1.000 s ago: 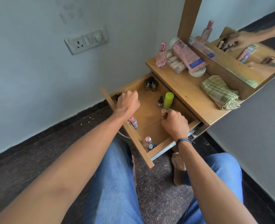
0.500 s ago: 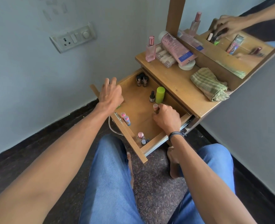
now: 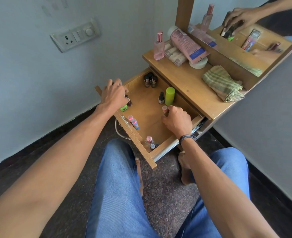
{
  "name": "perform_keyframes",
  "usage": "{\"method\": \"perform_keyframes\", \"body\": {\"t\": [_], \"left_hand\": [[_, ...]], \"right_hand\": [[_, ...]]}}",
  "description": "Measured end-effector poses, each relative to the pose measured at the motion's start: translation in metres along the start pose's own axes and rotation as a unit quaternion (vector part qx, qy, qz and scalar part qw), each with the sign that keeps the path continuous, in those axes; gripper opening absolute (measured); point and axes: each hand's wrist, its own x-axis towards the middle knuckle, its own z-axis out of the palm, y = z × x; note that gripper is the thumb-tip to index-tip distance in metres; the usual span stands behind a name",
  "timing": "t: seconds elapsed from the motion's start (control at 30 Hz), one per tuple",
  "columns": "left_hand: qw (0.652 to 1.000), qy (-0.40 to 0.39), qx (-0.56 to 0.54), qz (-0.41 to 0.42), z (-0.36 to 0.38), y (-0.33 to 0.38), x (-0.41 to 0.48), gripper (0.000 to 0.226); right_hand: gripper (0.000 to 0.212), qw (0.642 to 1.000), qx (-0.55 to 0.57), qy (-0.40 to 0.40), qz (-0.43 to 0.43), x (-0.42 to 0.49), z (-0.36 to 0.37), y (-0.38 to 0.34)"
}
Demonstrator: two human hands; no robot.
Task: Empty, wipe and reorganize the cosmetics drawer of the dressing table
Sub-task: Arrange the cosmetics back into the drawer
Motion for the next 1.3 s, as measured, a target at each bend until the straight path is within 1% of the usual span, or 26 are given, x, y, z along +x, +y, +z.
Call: {"method": "perform_keyframes", "body": {"t": [0.07,0.2,0.33,0.53,0.77,1.03,1.17,1.3], "left_hand": [[1.0,-0.004,-0.006,0.011,0.0,0.002,-0.001,0.039],[1.0,0.015,-0.003,0.008,0.002,0.004,-0.004,0.025],[0.999,0.032,-0.007,0.005,0.001,0.004,-0.005,0.019],[1.0,0.021,0.004,0.016,-0.001,0.001,-0.003,0.027],[0.999,0.024,0.04,0.007,-0.002,0.004,-0.001,0.016],[0.998,0.026,0.065,-0.004,-0.002,0.004,0.001,0.016],[0.998,0.028,0.05,-0.004,-0.003,0.005,0.001,0.021],[0.998,0.062,0.007,0.008,-0.003,0.015,-0.001,0.027]], "right_hand": [[0.024,1.0,0.0,0.001,0.0,-0.001,-0.001,-0.001],[0.022,1.0,0.005,0.0,0.001,-0.002,-0.002,-0.003],[0.021,1.0,0.004,-0.006,0.0,-0.002,-0.003,-0.002],[0.019,1.0,0.006,-0.012,0.0,-0.002,-0.004,-0.002],[0.017,1.0,0.011,-0.011,0.001,-0.002,-0.004,-0.003],[0.016,1.0,0.01,-0.012,0.001,-0.001,-0.003,-0.002],[0.015,1.0,0.016,-0.008,0.005,0.0,0.0,0.0],[0.013,1.0,0.018,-0.002,0.01,0.002,0.004,0.003]]}}
